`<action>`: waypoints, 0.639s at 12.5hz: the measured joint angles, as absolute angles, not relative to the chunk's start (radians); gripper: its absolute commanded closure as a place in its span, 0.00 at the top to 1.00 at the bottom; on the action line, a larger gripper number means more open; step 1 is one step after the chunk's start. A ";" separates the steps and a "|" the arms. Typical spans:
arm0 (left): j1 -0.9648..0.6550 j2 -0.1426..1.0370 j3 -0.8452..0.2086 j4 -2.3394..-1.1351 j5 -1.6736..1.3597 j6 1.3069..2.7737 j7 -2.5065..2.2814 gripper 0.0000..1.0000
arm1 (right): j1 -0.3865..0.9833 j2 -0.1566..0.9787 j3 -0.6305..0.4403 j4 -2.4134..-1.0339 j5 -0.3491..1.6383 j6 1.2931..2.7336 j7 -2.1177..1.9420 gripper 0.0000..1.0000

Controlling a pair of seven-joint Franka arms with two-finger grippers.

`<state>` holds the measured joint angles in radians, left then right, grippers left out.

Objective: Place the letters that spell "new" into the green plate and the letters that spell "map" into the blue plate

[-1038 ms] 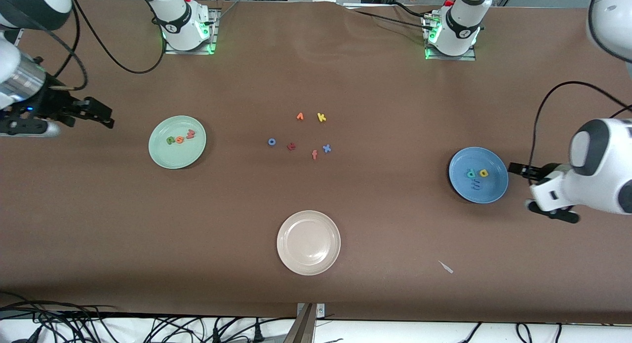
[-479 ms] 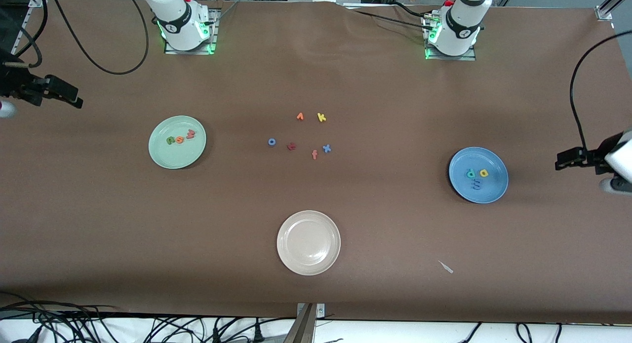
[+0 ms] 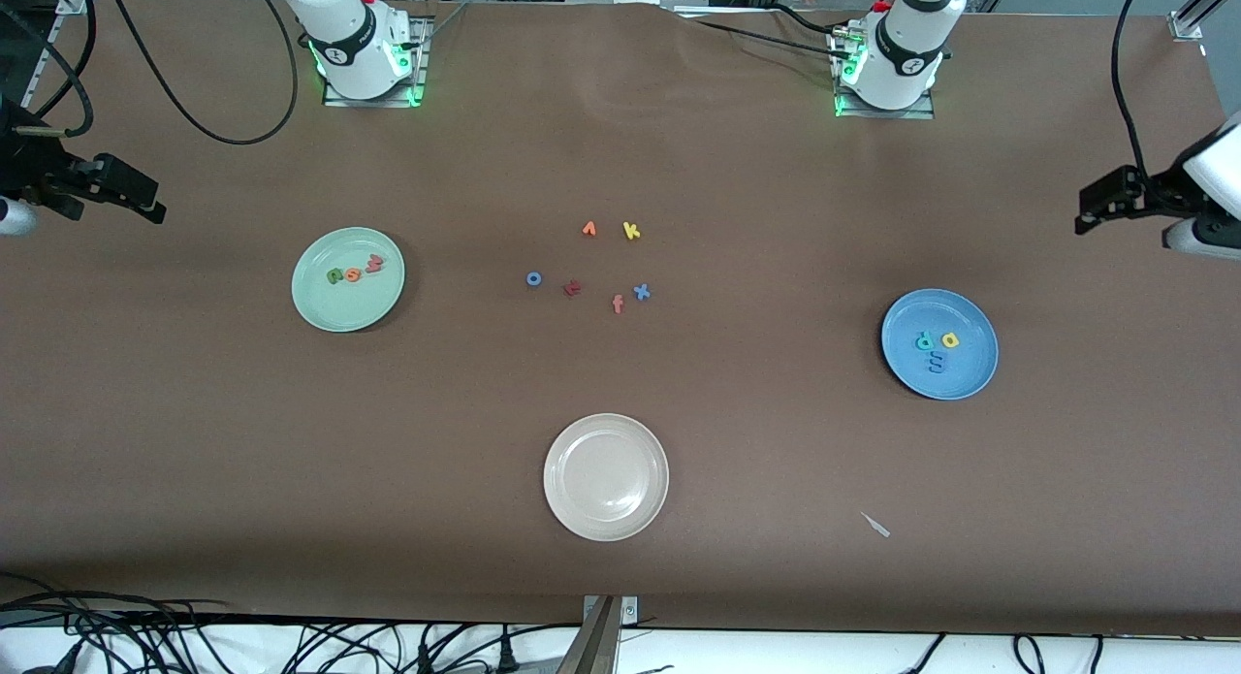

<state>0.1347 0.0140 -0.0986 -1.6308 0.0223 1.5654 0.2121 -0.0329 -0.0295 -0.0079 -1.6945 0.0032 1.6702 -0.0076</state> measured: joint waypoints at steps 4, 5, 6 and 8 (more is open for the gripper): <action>0.112 0.022 -0.097 -1.626 0.021 1.517 0.213 1.00 | -0.023 -0.024 0.005 -1.687 0.003 1.670 -0.008 1.00; 0.112 0.022 -0.094 -1.626 0.021 1.517 0.214 1.00 | -0.017 -0.024 0.007 -1.687 0.003 1.670 -0.007 1.00; 0.112 0.022 -0.093 -1.626 0.021 1.517 0.214 1.00 | -0.011 -0.024 0.008 -1.687 0.003 1.671 -0.006 1.00; 0.112 0.022 -0.093 -1.626 0.021 1.517 0.214 1.00 | -0.009 -0.024 0.007 -1.687 0.003 1.671 -0.006 1.00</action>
<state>0.1117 0.0225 -0.0935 -1.6255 0.0212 1.5167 0.2145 -0.0093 -0.0240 0.0070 -1.6869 0.0032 1.6706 -0.0059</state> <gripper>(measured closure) 0.000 0.000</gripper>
